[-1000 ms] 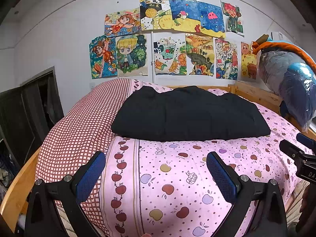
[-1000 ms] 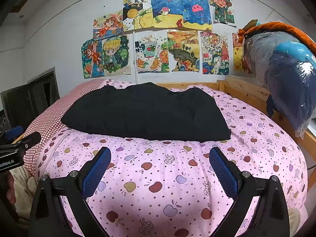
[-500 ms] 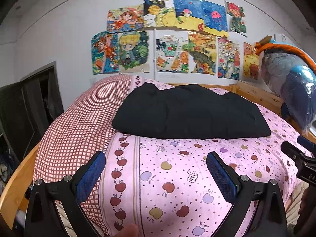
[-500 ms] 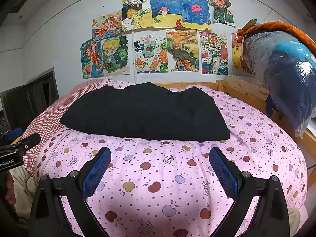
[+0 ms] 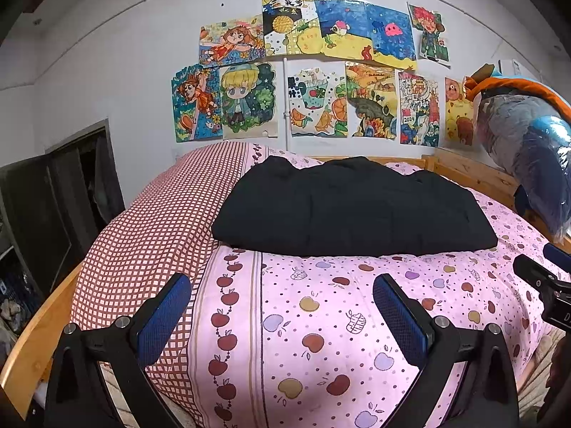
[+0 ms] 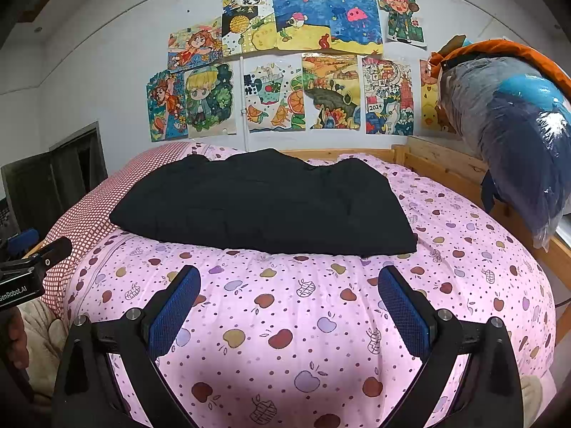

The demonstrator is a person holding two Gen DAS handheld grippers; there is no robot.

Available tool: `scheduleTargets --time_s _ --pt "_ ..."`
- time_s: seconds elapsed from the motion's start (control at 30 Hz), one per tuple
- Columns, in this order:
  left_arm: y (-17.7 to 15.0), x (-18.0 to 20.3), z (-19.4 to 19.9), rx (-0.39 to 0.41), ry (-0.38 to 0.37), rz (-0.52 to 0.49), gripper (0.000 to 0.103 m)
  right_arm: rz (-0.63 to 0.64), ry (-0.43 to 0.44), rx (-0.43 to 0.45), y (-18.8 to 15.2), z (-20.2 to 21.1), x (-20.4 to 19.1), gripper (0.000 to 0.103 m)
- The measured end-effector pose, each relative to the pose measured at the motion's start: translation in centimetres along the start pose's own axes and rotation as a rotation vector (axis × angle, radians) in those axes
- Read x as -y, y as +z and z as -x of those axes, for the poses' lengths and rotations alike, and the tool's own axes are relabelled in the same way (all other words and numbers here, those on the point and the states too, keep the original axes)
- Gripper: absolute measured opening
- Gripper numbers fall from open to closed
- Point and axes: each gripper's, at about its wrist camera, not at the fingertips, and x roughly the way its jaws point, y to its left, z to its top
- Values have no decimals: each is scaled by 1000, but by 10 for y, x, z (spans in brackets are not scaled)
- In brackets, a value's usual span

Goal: Fold large clothes

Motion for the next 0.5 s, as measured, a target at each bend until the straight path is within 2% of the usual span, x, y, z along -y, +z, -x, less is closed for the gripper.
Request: scheduleTargets --time_s 0.5 --pt "-1 2 3 4 1 -5 103 1 0 -3 0 -1 -3 98"
